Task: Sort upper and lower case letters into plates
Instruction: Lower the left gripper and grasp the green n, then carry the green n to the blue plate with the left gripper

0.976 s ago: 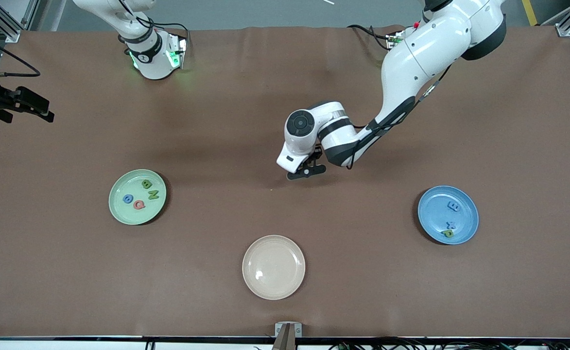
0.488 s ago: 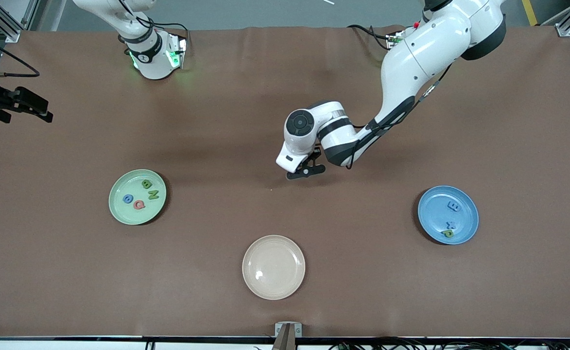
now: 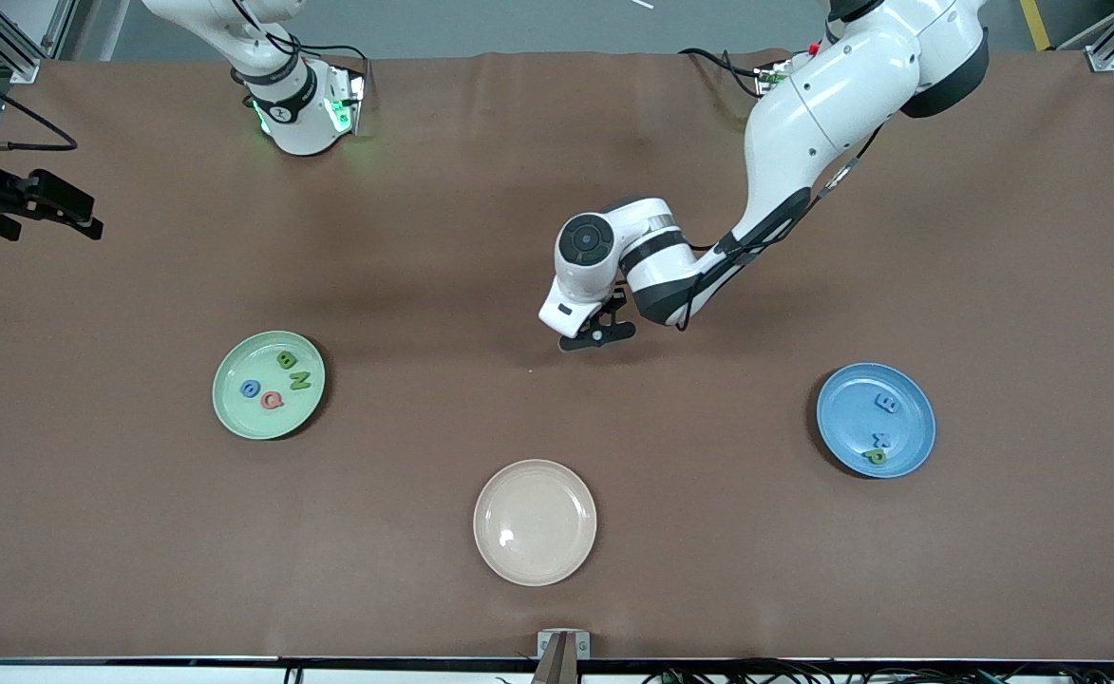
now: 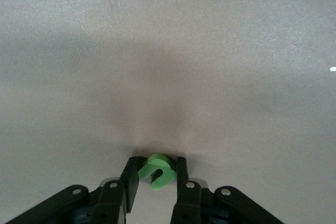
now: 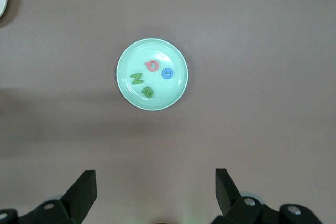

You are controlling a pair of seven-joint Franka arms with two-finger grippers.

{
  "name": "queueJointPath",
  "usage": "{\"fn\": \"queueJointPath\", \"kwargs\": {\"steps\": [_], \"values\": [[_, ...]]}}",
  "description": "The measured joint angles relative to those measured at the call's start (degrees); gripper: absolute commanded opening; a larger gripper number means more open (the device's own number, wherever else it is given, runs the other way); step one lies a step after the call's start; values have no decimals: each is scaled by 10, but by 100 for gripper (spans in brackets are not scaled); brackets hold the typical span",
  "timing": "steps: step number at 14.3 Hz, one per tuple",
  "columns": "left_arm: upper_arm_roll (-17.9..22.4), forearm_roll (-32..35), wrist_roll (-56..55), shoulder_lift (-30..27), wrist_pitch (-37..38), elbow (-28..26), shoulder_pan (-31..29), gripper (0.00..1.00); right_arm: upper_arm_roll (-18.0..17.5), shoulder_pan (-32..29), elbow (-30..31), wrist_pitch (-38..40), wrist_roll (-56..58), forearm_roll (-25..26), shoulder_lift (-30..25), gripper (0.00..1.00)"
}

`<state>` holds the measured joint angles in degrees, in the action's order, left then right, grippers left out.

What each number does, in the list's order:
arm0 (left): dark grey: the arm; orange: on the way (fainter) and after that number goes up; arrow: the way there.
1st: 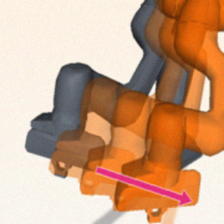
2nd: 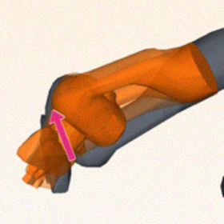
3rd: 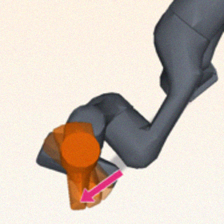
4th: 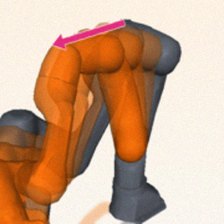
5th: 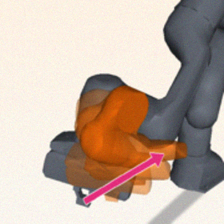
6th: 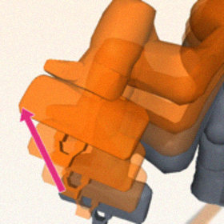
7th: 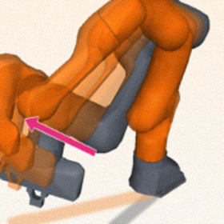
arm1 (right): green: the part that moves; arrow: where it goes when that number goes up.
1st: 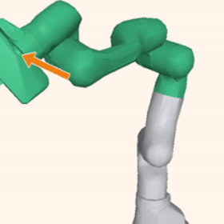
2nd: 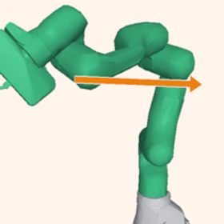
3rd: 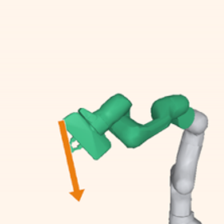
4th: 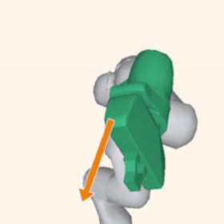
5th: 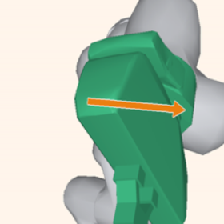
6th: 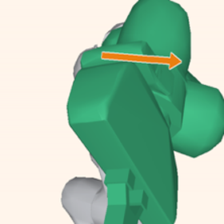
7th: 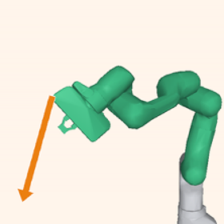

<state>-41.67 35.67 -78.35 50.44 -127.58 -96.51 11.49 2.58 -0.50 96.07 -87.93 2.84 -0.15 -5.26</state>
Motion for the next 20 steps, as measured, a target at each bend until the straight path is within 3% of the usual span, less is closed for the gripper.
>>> {"fn": "queueJointPath", "kwargs": {"steps": [4,7,9,11,13,16,20], "values": [[-3,17,10,-21,56,9,-5,19,0,0,0,0,0,0,0,100],[-34,17,55,-63,112,15,-43,19,0,0,0,0,0,0,0,100],[-100,17,120,-82,161,16,-126,19,-1,0,0,0,0,0,0,100],[-190,17,211,-86,209,16,-253,19,-1,0,0,0,0,0,0,100],[-243,16,323,-88,239,13,-363,19,-1,0,0,0,0,0,0,100],[-249,17,464,-86,240,-5,-464,19,-1,0,0,0,0,0,0,100],[-244,63,598,-79,151,-76,-569,19,-1,0,0,0,0,0,0,100]]}}
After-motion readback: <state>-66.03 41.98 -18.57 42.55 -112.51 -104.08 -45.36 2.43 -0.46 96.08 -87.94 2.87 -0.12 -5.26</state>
